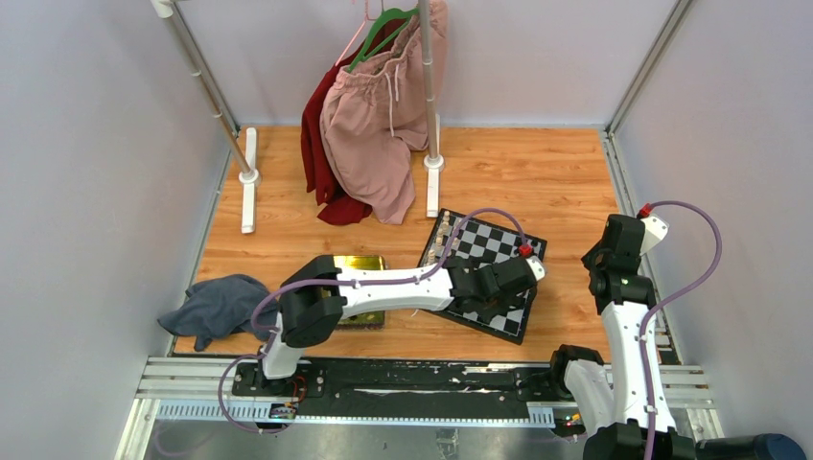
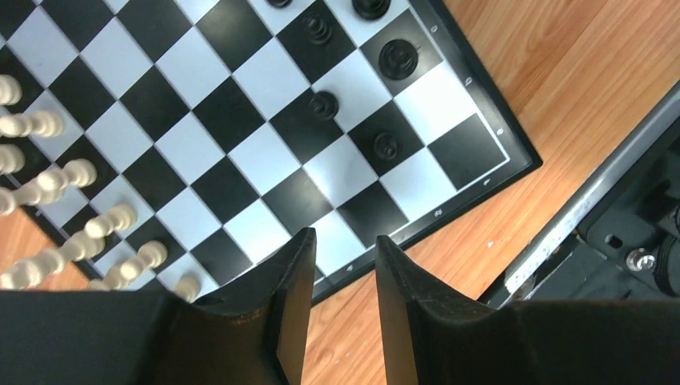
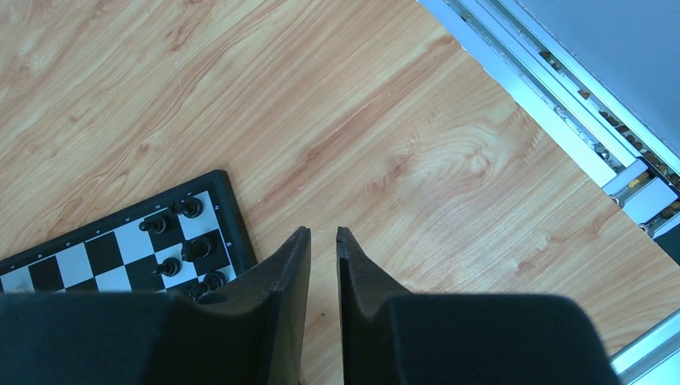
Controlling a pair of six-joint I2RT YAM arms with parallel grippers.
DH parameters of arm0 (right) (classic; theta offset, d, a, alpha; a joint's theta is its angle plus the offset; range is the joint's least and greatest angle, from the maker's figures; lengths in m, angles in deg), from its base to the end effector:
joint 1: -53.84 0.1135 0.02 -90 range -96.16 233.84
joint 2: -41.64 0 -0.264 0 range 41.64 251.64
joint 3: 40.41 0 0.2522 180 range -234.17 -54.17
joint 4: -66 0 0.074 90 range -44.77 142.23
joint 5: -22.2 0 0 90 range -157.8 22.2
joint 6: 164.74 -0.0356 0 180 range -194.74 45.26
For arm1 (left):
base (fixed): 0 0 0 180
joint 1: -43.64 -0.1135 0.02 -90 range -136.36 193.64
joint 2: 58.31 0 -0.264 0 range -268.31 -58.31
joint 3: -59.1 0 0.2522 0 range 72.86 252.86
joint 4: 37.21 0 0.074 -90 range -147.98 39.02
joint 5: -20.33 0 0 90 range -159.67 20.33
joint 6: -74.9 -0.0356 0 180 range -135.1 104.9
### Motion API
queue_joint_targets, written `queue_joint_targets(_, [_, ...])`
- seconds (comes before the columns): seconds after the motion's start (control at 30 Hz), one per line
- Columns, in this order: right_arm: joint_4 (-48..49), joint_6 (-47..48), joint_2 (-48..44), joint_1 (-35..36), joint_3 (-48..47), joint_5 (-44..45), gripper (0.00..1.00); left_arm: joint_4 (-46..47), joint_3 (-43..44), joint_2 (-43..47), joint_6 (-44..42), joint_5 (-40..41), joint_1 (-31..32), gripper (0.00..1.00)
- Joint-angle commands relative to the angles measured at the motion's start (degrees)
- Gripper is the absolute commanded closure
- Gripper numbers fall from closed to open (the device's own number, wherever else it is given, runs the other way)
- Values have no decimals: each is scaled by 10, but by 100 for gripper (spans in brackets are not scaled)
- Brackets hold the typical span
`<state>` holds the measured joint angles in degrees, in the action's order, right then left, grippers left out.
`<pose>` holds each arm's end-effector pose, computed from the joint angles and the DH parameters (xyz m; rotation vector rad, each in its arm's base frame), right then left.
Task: Set up the chess pieces on the board
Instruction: Adjust the chess piece on the chessboard.
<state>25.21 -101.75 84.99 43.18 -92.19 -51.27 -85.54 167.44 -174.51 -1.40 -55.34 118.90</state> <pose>0.1641 -0.0412 0.2738 0.8392 1.9388 -0.1380 0.1222 -0.4298 0.2257 1.2132 2.2259 -0.3122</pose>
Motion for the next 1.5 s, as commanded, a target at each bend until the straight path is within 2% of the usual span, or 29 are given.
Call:
queue_joint_targets(0.0, [-6, 2, -2, -6, -1, -3, 77, 0, -39, 49, 8, 39, 6, 64])
queue_joint_targets(0.07, [-6, 3, -2, -6, -2, -4, 77, 6, -53, 55, 3, 53, 5, 68])
queue_joint_targets(0.23, [-8, 2, -4, -6, -1, -4, 77, 22, -58, 41, 4, 53, -9, 98])
queue_joint_targets(0.27, [-9, 2, -5, -6, -1, -4, 77, 26, -58, 36, 6, 50, -11, 100])
queue_joint_targets(0.5, [-12, 6, -7, -5, 2, -1, 77, 70, -53, -2, 2, 17, -41, 100])
queue_joint_targets(0.83, [-11, 9, -11, -4, 10, 3, 77, 105, -23, -46, 18, -17, -51, 100])
queue_joint_targets(1.47, [-10, 16, -4, -5, 2, 5, 77, 132, -31, -59, 50, -7, -60, 100])
